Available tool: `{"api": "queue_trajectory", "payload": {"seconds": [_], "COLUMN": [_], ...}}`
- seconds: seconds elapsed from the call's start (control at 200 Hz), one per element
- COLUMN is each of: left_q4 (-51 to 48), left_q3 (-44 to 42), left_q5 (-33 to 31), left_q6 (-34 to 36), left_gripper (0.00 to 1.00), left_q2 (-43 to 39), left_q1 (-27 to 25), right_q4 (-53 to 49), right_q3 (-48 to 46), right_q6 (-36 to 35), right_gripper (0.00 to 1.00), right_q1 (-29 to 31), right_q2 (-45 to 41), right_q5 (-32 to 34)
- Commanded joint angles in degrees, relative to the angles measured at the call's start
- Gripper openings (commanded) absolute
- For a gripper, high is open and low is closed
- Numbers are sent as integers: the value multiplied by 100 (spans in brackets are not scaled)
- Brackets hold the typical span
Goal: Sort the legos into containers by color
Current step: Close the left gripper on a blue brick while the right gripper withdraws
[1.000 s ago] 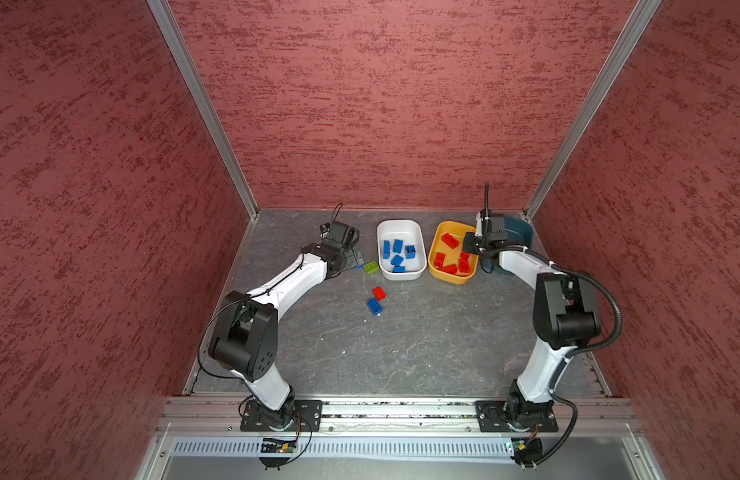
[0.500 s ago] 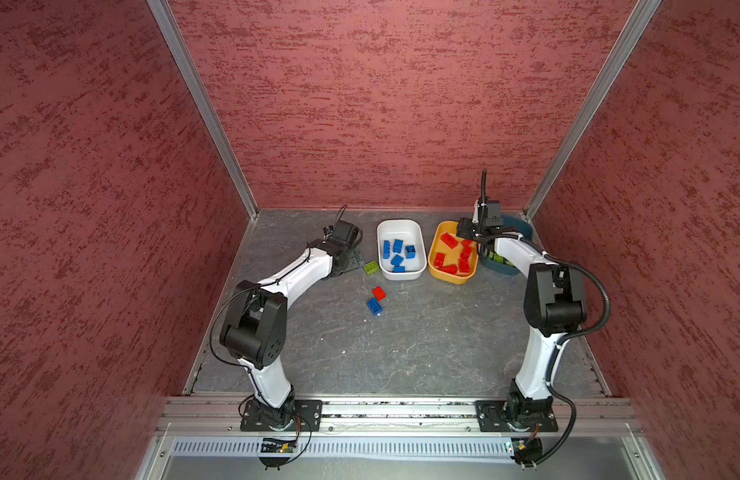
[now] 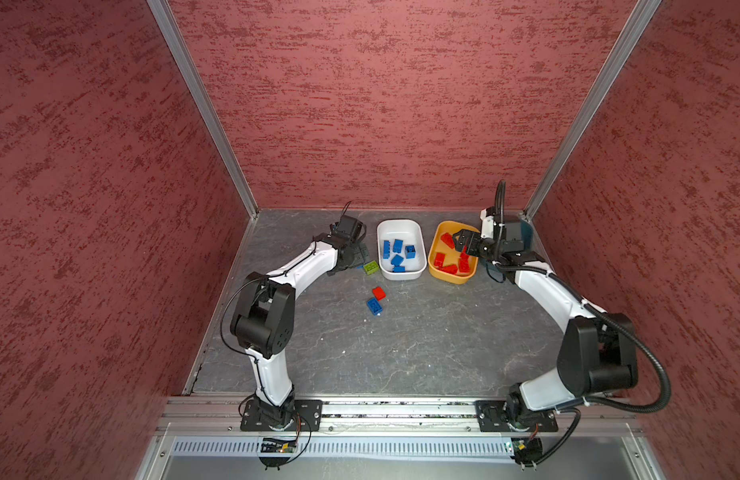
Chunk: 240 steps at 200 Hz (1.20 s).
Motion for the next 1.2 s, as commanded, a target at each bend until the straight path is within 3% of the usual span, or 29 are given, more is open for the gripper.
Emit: {"api": "queue_trajectory", "payload": {"seconds": [0.0,0.285,0.721,1.032,1.197], "left_q4": [-200,-552,-1420,-1489,-1513], "left_q3": [294,1213,2710,2785,2800], "left_q5": [118,264,576,583,670], "left_q6": [136,435,879,966,1010], "left_gripper": [99,100,76,68,56], "left_q2": [262,1132,2489,2799,2853], "left_q1": [9,57,194,190,158], "right_q4": [386,937,887,915,915], "right_q3": [-416,-1545,-1586,-1540,-1531], "right_q6": [335,1046,1083,1063,1048], "right_gripper": [99,99,99,99,99], "right_q1": [76,77,73,77,77], "right_q2": [-535,-1499,-1578,-1551,-1575], "right_q5": [-46,396,459,310,288]}}
